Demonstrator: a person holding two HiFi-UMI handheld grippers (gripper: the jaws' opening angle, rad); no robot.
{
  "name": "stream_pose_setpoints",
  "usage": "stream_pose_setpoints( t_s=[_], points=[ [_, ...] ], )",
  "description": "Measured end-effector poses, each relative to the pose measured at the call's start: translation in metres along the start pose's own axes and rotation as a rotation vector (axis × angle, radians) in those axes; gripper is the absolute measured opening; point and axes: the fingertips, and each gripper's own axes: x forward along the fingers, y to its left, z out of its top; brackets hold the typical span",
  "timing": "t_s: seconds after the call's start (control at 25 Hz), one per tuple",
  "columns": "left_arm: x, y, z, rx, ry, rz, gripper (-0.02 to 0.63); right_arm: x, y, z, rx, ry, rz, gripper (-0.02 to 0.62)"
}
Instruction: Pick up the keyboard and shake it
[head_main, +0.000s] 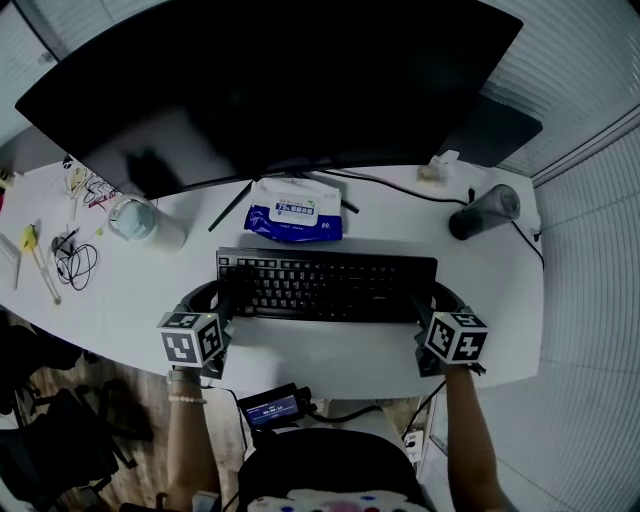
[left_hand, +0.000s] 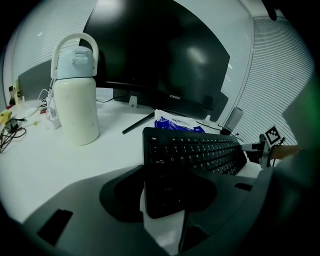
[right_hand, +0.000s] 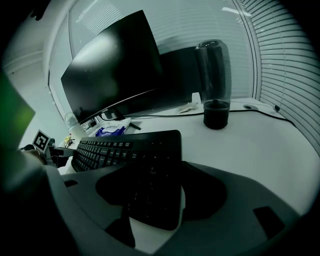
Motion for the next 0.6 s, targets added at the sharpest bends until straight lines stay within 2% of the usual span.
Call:
stream_pose_setpoints(
  t_s=[0.6],
  points=[
    [0.008, 0.004, -0.001, -0.029, -0.003, 0.039, 0.175, 0.013, -0.004, -0.004, 0.029, 0.012, -0.003, 0.282]
  ],
)
